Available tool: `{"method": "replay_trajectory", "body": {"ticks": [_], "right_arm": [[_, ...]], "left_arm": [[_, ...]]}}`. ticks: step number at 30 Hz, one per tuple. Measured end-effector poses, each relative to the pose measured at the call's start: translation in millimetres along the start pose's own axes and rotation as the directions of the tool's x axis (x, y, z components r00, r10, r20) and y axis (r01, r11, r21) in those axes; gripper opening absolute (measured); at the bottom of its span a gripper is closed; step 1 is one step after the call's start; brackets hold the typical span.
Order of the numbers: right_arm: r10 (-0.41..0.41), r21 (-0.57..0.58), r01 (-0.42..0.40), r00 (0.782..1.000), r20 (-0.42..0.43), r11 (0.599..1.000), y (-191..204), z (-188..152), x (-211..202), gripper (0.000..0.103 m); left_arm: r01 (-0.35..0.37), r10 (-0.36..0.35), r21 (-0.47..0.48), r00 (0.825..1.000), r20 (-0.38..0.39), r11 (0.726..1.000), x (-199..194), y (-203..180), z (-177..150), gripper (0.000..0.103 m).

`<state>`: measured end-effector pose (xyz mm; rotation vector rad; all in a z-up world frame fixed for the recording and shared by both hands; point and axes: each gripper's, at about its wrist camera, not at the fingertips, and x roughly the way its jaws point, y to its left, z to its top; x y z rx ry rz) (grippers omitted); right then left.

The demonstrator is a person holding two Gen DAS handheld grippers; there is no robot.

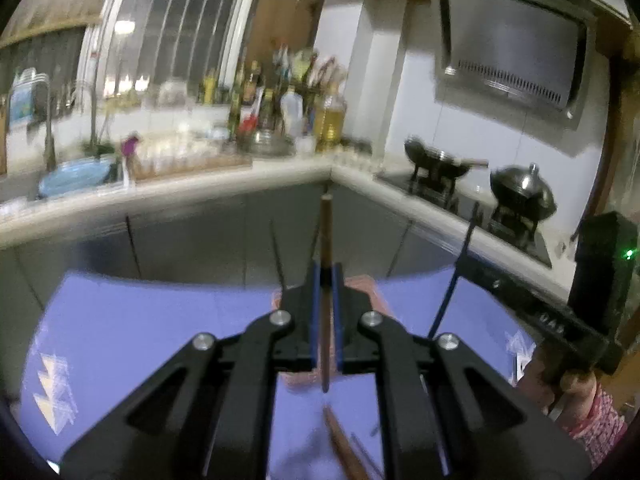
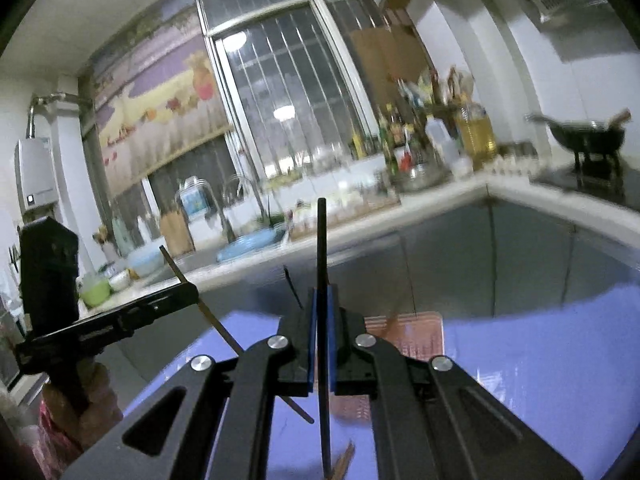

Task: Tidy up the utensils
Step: 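Carry both chopsticks into the pink basket and open both tools, then move both open tools back over the remaining chopsticks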

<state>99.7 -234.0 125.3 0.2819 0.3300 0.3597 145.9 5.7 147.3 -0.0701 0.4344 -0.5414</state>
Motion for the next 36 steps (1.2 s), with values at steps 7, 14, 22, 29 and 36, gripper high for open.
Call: {"method": "replay_trajectory", "body": {"ticks": [7, 14, 22, 29, 36], "right_arm": [[-0.038, -0.028, 0.043, 0.987, 0.154, 0.999, -9.0, 48.0, 46.5, 0.005], [-0.093, -0.037, 0.093, 0.996, 0.005, 0.995, -26.9, -9.4, 110.0, 0.005], [-0.084, 0.075, 0.09, 0.993, -0.085, 0.993, -35.9, -38.9, 108.5, 0.023], [-0.055, 0.071, 0.055, 0.998, 0.0, 0.996, -12.7, -45.7, 37.3, 0.046], [-0.074, 0.022, 0.08, 0.975, -0.208, 0.997, 7.2, -127.0, -4.2, 0.046]], "left_arm": [[-0.081, 0.071, 0.089, 0.991, 0.11, 0.993, 41.1, -21.5, 37.8, 0.005], [-0.11, 0.116, 0.1, 0.991, -0.064, 0.989, 111.0, -16.6, -10.1, 0.005], [-0.235, 0.245, 0.076, 0.951, -0.188, 0.969, 125.0, -5.8, -41.2, 0.041], [-0.389, 0.396, 0.086, 0.912, -0.104, 0.917, 64.1, -14.1, -71.9, 0.049], [-0.392, 0.401, 0.089, 0.901, -0.166, 0.916, 22.1, -19.5, -129.7, 0.07]]}}
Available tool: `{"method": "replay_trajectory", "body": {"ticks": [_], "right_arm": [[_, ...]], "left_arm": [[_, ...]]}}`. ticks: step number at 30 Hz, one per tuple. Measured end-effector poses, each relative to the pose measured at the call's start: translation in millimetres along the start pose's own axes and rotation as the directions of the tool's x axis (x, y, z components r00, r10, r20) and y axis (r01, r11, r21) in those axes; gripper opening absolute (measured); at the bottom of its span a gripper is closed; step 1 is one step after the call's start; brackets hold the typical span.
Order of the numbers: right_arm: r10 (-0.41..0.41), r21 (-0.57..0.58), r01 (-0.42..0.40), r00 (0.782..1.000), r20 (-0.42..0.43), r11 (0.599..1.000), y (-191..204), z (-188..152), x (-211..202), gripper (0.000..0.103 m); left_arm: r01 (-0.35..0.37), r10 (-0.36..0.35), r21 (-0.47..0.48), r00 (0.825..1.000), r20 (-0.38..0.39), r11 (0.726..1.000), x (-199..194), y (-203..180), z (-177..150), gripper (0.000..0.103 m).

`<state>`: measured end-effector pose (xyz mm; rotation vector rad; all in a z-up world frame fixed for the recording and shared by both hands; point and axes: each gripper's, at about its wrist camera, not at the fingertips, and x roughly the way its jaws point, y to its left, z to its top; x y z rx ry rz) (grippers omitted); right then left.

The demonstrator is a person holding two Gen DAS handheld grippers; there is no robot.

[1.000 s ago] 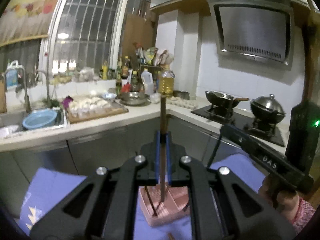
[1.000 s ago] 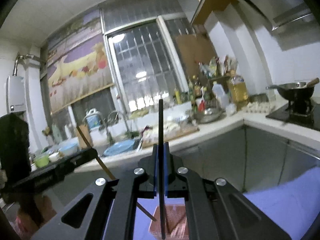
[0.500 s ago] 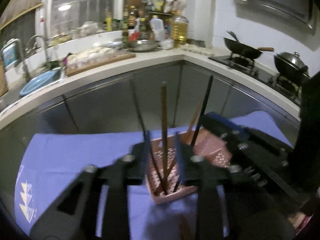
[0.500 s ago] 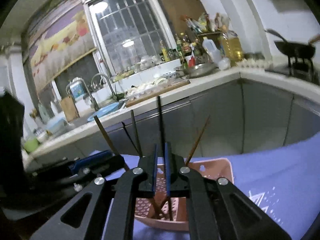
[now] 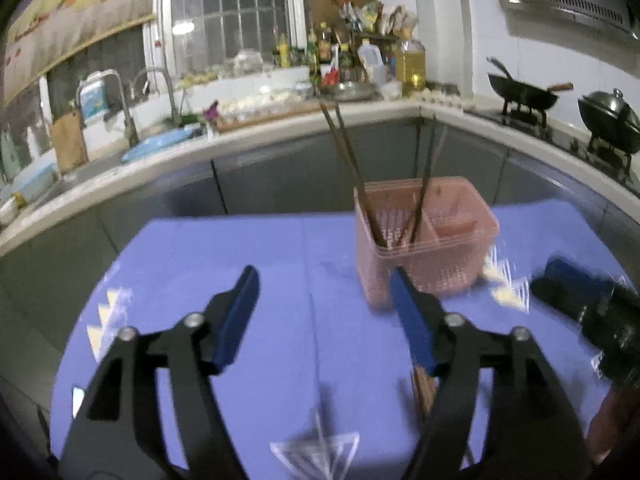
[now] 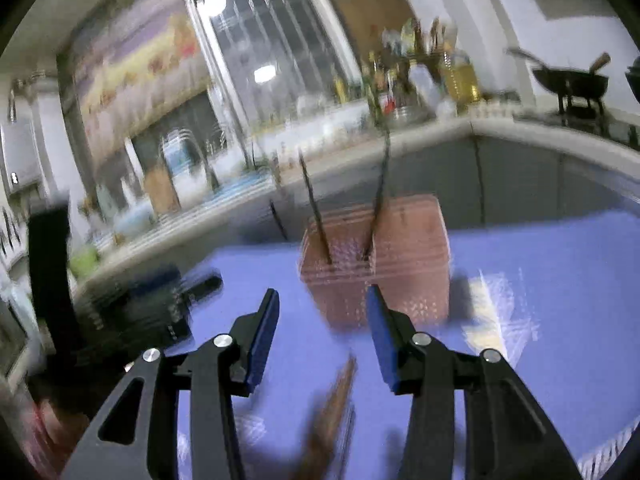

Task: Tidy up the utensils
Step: 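Move both open tools back over the remaining chopsticks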

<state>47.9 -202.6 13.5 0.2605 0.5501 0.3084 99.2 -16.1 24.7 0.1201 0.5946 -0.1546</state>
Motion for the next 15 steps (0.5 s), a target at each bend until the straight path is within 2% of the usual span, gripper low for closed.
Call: {"method": "replay_trajectory", "body": {"ticks": [4, 7, 11, 15], "right_arm": [[-0.057, -0.013, 0.055, 0.983, -0.177, 0.998, 1.7, -59.9, 4.7, 0.046], [-0.077, -0.022, 0.074, 0.959, -0.271, 0.997, 2.9, -92.3, 4.5, 0.046], [-0.107, -0.045, 0.097, 0.941, -0.321, 0.994, 5.2, -114.6, -0.5, 0.046], [-0.112, -0.048, 0.102, 0.936, -0.335, 0.994, 5.1, -118.1, 0.7, 0.046]], "left_arm": [[0.02, -0.021, -0.014, 0.997, -0.077, 1.0, -3.3, 3.2, -34.5, 0.081], [0.034, -0.038, -0.03, 0.992, -0.118, 0.999, -0.4, 3.5, -49.9, 0.082], [0.039, -0.042, -0.03, 0.989, -0.143, 0.999, 3.0, 4.4, -62.4, 0.082], [0.041, -0.045, -0.031, 0.988, -0.148, 0.999, 4.2, 4.7, -64.6, 0.082]]}}
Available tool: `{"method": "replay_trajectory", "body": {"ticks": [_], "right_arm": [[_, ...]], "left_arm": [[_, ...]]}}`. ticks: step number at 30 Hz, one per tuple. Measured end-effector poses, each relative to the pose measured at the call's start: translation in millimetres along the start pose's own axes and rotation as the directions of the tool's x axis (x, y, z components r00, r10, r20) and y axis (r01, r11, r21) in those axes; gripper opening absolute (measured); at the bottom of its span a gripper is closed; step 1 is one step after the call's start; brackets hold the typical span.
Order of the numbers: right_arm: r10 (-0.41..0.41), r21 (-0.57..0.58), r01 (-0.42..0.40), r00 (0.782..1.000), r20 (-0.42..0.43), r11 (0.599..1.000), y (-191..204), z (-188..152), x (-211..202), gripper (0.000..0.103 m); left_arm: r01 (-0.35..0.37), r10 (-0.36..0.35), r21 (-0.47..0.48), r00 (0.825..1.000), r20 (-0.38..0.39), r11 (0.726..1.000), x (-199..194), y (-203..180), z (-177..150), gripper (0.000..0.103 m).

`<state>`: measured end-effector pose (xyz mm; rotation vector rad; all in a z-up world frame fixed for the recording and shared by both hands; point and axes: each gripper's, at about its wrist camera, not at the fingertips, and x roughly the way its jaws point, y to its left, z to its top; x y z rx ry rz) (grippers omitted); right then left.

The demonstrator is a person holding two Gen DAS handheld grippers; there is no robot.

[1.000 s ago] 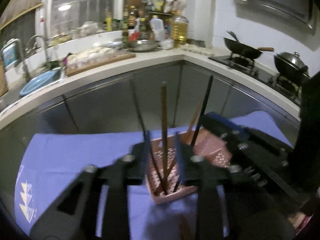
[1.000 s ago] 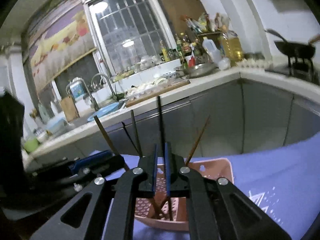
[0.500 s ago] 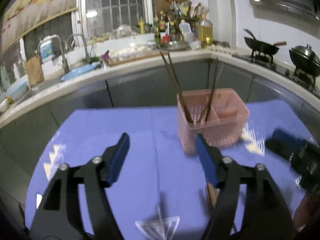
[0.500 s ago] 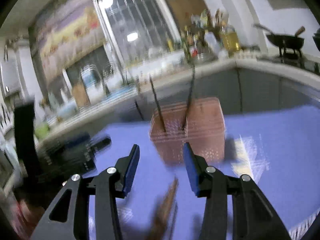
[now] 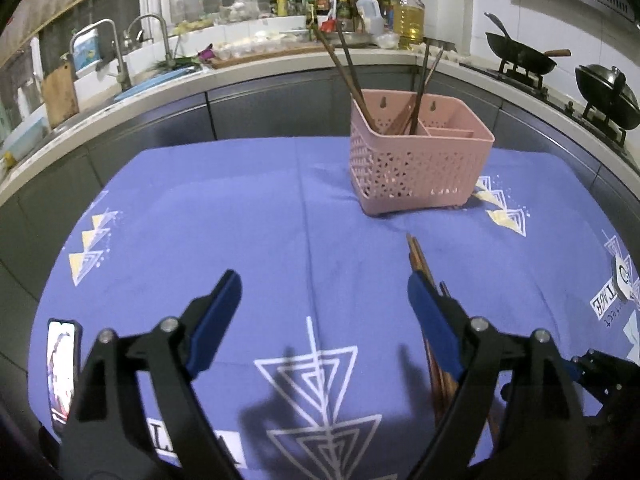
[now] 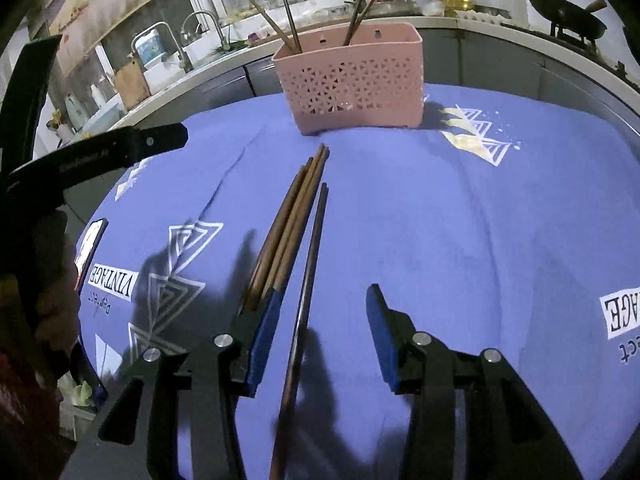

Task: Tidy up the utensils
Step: 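Move both open tools back over the remaining chopsticks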

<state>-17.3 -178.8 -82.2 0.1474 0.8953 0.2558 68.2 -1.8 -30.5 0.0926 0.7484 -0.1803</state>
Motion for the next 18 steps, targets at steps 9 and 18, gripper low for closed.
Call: {"method": "replay_trajectory", "body": {"ticks": [9, 18], "right_arm": [[-0.031, -0.046, 0.03, 0.999, -0.021, 0.998, 3.2, 1.9, 9.3, 0.046], [-0.088, -0.104, 0.085, 0.996, -0.031, 0.991, 4.5, -3.3, 18.8, 0.046]], "left_arm": [[-0.007, 0.007, 0.001, 1.0, 0.0, 1.0, 2.4, -2.0, 2.1, 0.082], [-0.009, 0.009, 0.003, 1.0, -0.005, 1.0, 3.0, -1.8, 4.8, 0.082]]}}
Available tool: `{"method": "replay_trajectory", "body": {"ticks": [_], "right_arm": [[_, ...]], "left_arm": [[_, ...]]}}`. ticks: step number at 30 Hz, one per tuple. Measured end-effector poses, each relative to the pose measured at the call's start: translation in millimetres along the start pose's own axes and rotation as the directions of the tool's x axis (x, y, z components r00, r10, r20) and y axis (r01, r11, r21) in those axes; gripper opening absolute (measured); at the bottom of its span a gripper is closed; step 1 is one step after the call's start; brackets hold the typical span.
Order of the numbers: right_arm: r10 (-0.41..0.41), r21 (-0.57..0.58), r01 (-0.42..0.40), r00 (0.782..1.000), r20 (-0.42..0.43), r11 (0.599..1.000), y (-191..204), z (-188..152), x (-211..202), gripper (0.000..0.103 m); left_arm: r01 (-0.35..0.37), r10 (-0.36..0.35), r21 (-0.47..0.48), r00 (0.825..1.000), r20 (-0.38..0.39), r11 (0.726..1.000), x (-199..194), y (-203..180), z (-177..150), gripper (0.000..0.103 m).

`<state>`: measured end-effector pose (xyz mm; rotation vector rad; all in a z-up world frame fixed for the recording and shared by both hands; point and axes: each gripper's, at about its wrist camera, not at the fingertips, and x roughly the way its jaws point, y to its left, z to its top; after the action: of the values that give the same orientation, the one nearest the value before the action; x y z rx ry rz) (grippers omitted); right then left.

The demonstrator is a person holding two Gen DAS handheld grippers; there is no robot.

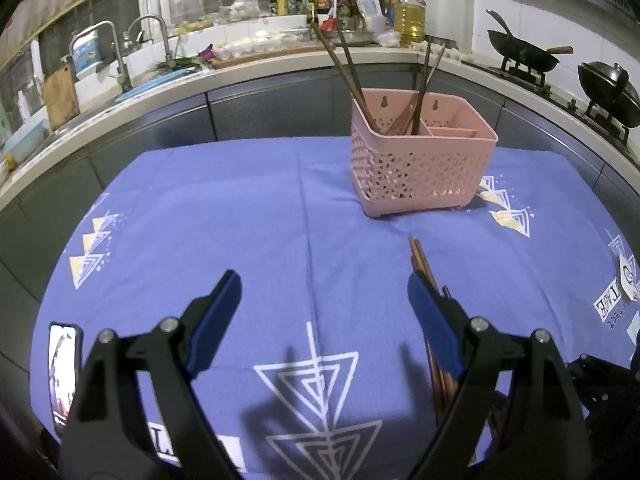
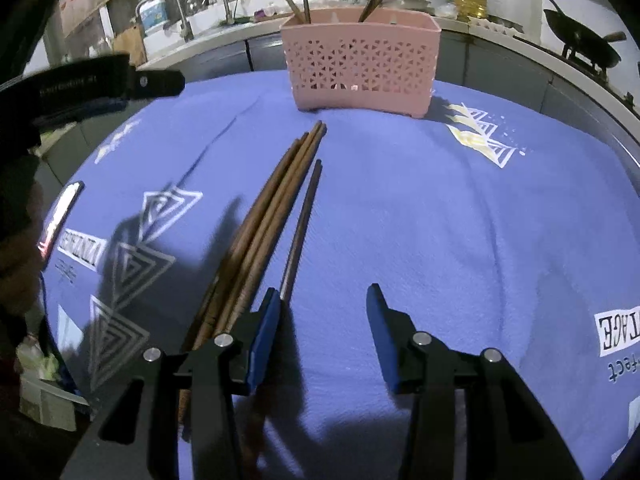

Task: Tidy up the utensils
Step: 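Move both open tools back over the remaining chopsticks, then grasp a brown chopstick with the right tool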

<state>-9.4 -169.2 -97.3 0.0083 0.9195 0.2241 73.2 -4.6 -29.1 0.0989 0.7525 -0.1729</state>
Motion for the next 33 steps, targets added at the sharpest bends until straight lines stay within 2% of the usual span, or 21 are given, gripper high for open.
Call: {"method": "replay_trajectory", "body": {"ticks": [4, 9, 15, 18, 21, 23, 27, 31, 33], "right_arm": [[-0.057, -0.001, 0.057, 0.998, 0.006, 0.998, -7.3, 0.1, 2.7, 0.046], [-0.007, 0.051, 0.007, 1.0, 0.006, 0.999, -14.8, 1.5, -1.7, 0.046], [0.019, -0.016, -0.019, 1.0, -0.003, 1.0, 3.8, 0.3, -0.1, 0.046], [-0.009, -0.05, 0.009, 1.0, 0.0, 0.999, 9.0, -2.6, 2.1, 0.044], [-0.032, -0.044, 0.032, 0.999, 0.013, 0.999, 3.7, -2.1, 2.4, 0.028], [-0.041, -0.024, 0.041, 0.999, 0.018, 0.999, -3.2, -1.2, 2.1, 0.012], [-0.045, 0.013, 0.045, 0.999, 0.022, 0.999, -15.8, -1.0, 0.9, 0.007], [-0.004, 0.067, 0.003, 1.0, 0.013, 0.998, -26.1, -1.5, 0.5, 0.007], [0.004, 0.073, -0.005, 1.0, 0.009, 0.997, -26.9, -0.9, 0.8, 0.007]], "left_arm": [[-0.002, 0.002, 0.004, 1.0, -0.006, 1.0, 1.6, -0.3, 0.0, 0.082], [-0.006, 0.006, 0.01, 1.0, -0.006, 1.0, 2.8, -2.0, 0.0, 0.082], [-0.012, 0.012, 0.016, 1.0, -0.009, 1.0, 2.4, -3.3, -0.8, 0.082], [-0.012, 0.012, 0.022, 1.0, -0.009, 1.0, 2.6, -3.6, -1.2, 0.082], [-0.015, 0.015, 0.025, 1.0, -0.011, 1.0, 2.6, -4.6, -1.8, 0.082], [-0.015, 0.015, 0.025, 1.0, -0.011, 1.0, 2.6, -4.6, -2.3, 0.082], [-0.004, 0.005, 0.038, 1.0, -0.017, 0.999, 4.3, -6.2, -3.8, 0.082], [0.086, -0.082, 0.042, 0.993, -0.081, 0.995, 14.6, -9.4, -9.7, 0.082], [0.154, -0.148, 0.038, 0.979, -0.137, 0.987, 23.9, -11.2, -16.8, 0.076]]}}
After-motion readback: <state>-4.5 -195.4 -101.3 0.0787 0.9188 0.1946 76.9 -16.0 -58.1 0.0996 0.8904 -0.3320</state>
